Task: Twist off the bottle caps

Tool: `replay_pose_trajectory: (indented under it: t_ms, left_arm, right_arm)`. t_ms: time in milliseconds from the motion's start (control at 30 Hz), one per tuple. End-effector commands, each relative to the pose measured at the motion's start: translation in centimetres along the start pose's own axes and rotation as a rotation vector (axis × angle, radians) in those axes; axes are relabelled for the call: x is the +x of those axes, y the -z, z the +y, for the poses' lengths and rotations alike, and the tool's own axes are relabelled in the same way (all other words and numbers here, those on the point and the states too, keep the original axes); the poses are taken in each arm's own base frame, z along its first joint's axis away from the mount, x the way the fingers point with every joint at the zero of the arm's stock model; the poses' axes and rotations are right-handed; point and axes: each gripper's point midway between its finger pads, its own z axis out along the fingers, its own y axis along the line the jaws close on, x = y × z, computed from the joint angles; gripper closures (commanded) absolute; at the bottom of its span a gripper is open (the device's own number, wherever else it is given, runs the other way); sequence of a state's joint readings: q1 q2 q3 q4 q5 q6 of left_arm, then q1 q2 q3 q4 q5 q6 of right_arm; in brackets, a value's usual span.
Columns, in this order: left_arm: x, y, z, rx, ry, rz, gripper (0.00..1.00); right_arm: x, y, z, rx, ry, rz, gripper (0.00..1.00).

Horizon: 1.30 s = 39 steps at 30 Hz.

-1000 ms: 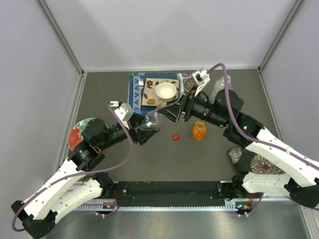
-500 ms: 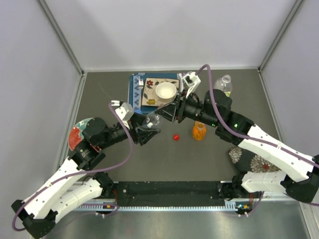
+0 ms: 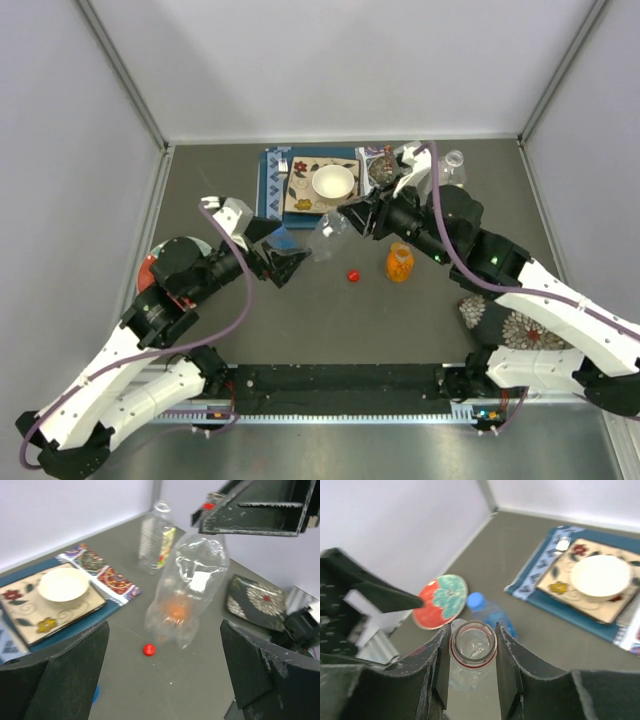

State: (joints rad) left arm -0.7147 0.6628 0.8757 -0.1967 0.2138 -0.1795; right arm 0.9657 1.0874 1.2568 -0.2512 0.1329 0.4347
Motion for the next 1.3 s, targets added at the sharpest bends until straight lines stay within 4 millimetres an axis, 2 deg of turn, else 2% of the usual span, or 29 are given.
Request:
replay_pose_trajectory:
  t_ms: [0,100,233,300,333,433,533,600,733,833,1100,1267]
  left_arm:
    - [-3.0,2.5,3.8,-0.260,-0.023,-0.062,0.02]
    - [-2.9,4.2,4.6,-0.318,-0.023,-0.080,0.02]
    - [-3.0,6.3,4.3,-0.321,-0.026,-0.127,0.02]
    - [-2.8,6.7,4.3,-0.320,-0.038,-0.118,0.02]
    - [-2.7,7.0,4.2,-0.320,-0.043,-0.118,0.02]
    - [-2.5,7.6,4.3,-0.331,-0.053,-0.110,0.03]
    - [-2.4,8.1,4.2,-0.329,-0.053,-0.122,0.03]
    - [-2.3,8.4,4.2,-0.331,-0.055,-0.130,0.03]
    - [-2.2,8.9,4.5,-0.346,-0.070,-0.140,0.03]
    - [-2.3,9.4,5.0,-0.377,-0.082,-0.142,0.02]
    - [-1.9,9.2,5.2,-0.382,-0.083,-0.130,0.02]
    - [-1.6,9.0,5.4,-0.388,-0.081,-0.128,0.02]
  right_arm:
    - [-0.8,0.4,-5.9,0.295,0.152,-0.056,1.00]
    - [1.7,-1.4,-8.4,0.394,0.232,0.003,1.00]
    - [4.1,-3.5,-11.6,0.553,0.299,0.051,1.00]
    - [4.7,-4.5,-12.7,0.610,0.327,0.050,1.00]
    - [5.8,-5.3,-13.5,0.634,0.346,0.073,1.00]
    - [7.6,-7.0,-15.1,0.694,0.369,0.080,1.00]
    - [8.7,-8.1,-16.3,0.723,0.353,0.056,1.00]
    - [10.2,-8.4,-17.4,0.753,0.367,0.071,1.00]
    - [11.1,-9.5,-18.5,0.788,0.360,0.027,1.00]
    - [12.7,-10.2,-19.5,0.783,0.317,0.038,1.00]
    - [15.1,-10.4,-20.6,0.804,0.316,0.107,1.00]
    - [16.6,-10.1,-20.9,0.801,0.305,0.146,0.89]
